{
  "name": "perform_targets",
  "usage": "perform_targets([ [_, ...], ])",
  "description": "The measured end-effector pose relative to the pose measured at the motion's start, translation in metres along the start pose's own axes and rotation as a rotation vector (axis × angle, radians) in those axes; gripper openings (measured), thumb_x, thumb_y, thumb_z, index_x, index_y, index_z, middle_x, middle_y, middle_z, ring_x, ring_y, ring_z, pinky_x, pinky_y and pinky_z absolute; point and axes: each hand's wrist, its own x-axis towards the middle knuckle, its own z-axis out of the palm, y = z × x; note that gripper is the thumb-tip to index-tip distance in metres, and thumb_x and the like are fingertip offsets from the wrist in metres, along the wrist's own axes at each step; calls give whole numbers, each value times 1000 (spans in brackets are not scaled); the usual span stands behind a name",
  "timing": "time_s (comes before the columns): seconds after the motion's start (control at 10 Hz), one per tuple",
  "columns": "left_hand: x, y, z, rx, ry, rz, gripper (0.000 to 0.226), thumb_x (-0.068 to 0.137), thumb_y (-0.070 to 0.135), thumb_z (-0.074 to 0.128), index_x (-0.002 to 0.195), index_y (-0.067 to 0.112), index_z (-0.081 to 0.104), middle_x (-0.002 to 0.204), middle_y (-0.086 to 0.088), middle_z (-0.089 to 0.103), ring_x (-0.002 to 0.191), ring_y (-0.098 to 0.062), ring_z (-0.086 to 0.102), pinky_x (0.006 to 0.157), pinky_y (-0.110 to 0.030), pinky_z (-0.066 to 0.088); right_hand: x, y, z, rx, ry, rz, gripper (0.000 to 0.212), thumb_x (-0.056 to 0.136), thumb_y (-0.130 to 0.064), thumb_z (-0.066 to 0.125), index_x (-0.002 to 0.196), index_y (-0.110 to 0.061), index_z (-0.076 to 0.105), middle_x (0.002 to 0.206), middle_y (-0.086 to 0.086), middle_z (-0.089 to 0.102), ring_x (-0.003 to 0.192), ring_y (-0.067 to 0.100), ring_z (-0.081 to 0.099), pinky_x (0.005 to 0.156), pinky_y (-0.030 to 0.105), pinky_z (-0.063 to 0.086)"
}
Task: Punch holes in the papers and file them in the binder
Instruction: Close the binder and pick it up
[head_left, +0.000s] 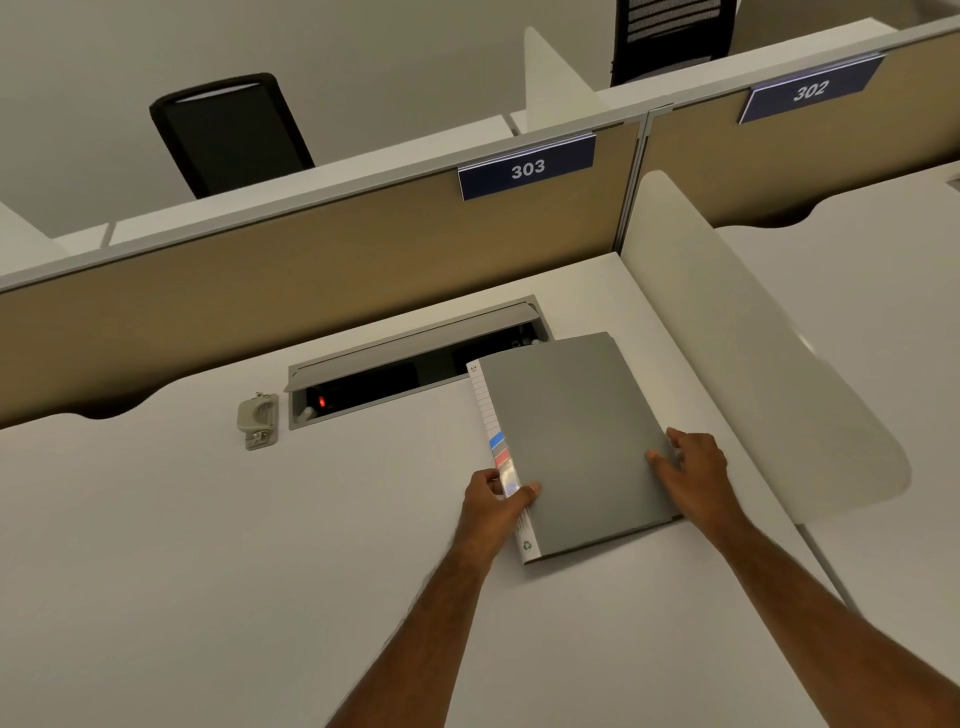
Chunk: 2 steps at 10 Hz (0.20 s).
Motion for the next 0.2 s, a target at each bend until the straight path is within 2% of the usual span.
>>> perform_targets([
  [0.1,-6,3,-5,68,24,15,60,85,40,80,130,18,47,123,-1,55,104,-15,63,77,-23,53,-8,-10,-5,-148,1,-29,65,96,-41,64,150,-14,44,146,16,44,133,37,43,110,52,35],
  [0.2,-5,0,-8,102,45,25,66,88,40,78,138,16,42,132,-4,48,113,-18,57,87,-30,54,-14,-18,-5,-184,46,-58,65,96,-41,64,150,-13,43,147,17,43,132,38,43,108,53,34],
])
